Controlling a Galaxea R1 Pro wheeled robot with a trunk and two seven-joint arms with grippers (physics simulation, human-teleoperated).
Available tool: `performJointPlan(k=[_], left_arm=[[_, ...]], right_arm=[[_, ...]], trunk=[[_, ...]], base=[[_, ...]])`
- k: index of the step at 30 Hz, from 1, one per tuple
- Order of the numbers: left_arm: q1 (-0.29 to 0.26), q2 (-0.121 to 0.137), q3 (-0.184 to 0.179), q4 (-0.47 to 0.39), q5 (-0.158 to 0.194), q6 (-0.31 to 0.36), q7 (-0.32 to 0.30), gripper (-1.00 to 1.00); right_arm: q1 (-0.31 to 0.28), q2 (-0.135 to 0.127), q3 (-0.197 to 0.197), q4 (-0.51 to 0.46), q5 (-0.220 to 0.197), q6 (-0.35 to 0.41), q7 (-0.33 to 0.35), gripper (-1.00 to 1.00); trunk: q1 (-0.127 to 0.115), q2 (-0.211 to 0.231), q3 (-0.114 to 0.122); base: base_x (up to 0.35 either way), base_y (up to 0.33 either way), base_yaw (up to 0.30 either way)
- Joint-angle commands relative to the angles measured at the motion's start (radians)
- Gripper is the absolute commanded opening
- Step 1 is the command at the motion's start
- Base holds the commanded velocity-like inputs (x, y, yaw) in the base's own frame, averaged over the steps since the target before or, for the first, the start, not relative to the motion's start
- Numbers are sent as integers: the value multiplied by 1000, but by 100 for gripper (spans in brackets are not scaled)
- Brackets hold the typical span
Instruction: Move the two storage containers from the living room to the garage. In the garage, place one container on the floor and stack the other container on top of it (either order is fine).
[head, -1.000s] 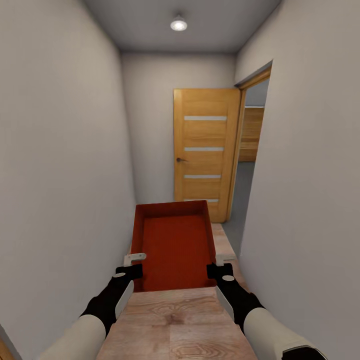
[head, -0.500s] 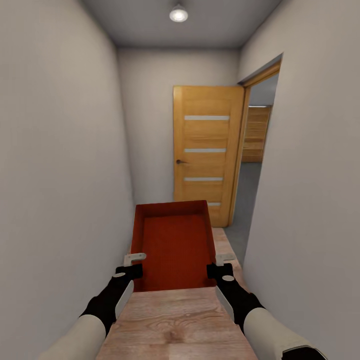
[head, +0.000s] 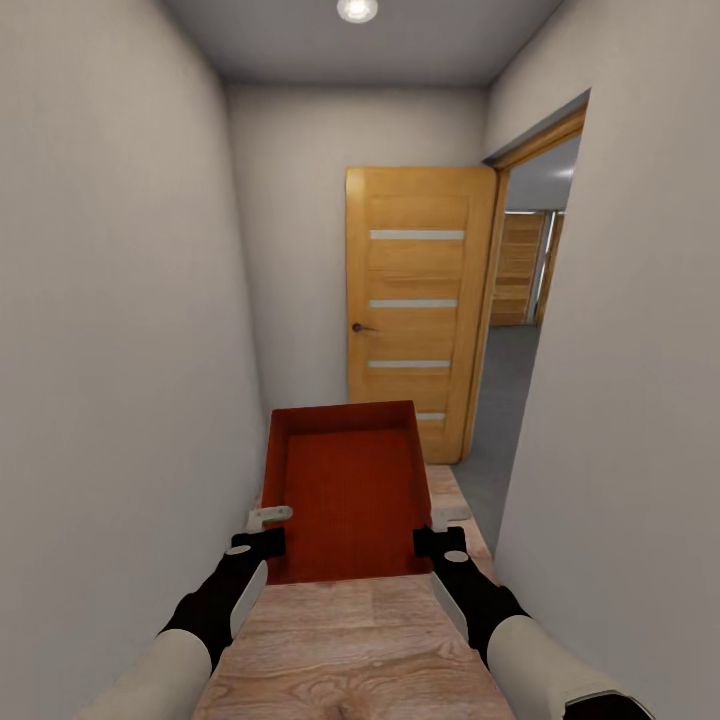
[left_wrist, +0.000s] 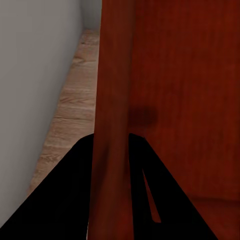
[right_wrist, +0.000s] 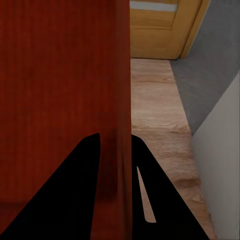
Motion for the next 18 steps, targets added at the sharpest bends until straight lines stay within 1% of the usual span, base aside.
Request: performJointPlan(k=[1,18], left_arm=[[0,1,82,0,5,7,32,-100],[0,1,82,-1,5,9,31,-100]], right_arm=[[-1,-2,-65,-5,22,2,-16,-100],[-1,-2,-65,-5,22,3,-16,-100]], trunk=[[1,-1,0],[1,-1,0]], base=[[323,0,0],[323,0,0]])
